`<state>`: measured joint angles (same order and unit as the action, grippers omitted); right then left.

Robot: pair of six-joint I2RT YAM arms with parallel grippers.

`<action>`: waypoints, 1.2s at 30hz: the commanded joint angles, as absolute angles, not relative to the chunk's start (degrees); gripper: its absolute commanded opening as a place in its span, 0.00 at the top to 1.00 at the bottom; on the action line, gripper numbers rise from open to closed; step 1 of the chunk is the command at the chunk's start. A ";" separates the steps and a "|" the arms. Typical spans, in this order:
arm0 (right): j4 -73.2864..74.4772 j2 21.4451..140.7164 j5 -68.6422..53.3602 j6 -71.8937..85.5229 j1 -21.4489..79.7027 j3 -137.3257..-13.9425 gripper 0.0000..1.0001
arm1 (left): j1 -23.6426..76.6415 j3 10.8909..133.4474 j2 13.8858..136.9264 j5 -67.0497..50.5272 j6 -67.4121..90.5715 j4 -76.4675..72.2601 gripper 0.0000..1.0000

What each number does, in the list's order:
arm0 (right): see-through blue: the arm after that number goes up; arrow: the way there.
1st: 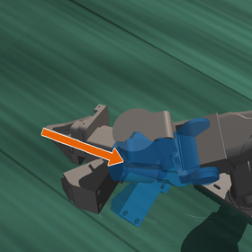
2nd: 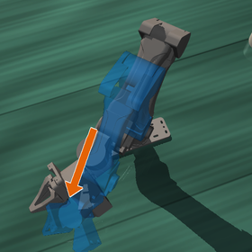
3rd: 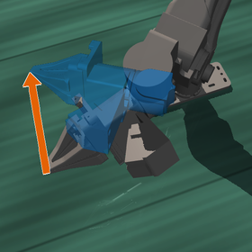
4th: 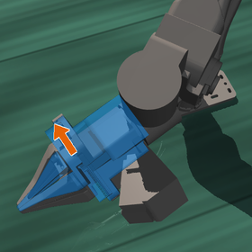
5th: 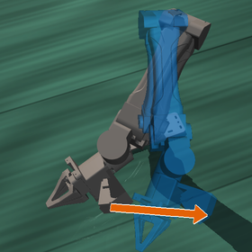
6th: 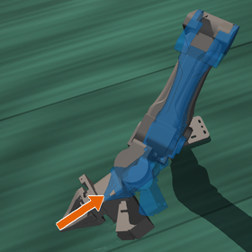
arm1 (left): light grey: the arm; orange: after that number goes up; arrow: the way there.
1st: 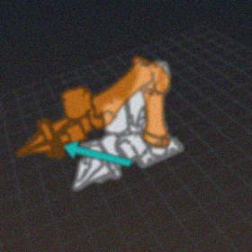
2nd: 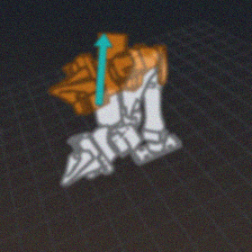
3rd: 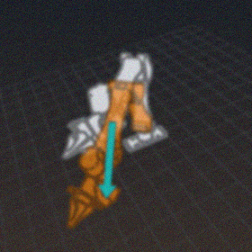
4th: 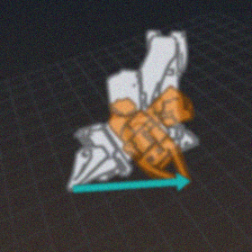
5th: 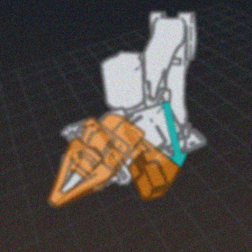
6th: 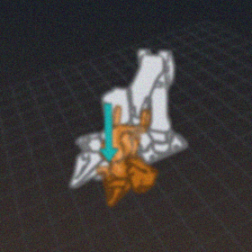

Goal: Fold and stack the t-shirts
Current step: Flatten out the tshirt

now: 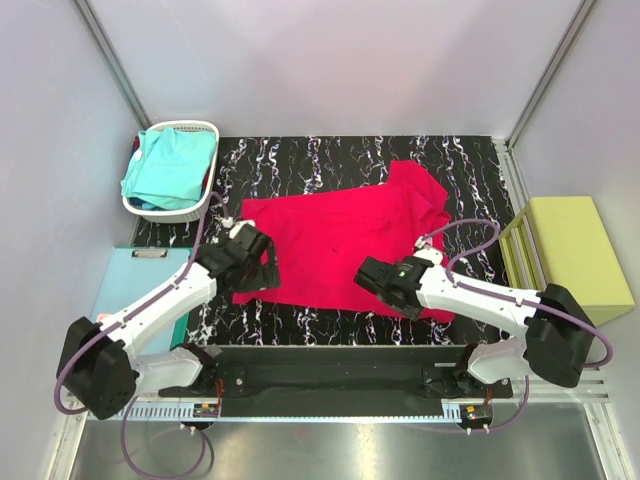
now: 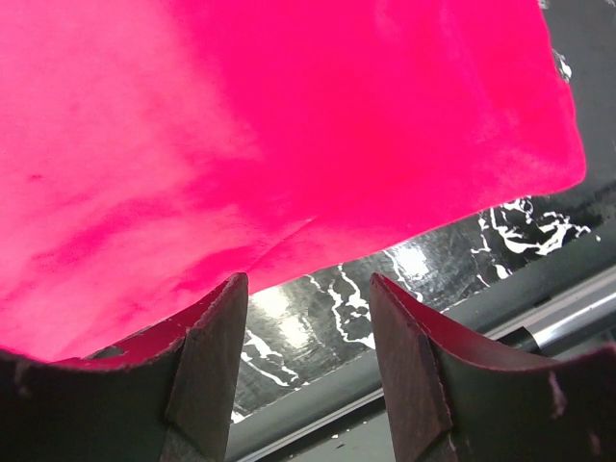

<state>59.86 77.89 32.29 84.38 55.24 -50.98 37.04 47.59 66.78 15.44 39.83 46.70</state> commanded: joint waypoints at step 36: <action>59.85 73.30 38.32 73.48 56.16 -51.95 0.40 | 19.43 44.30 73.03 17.22 44.21 43.15 0.21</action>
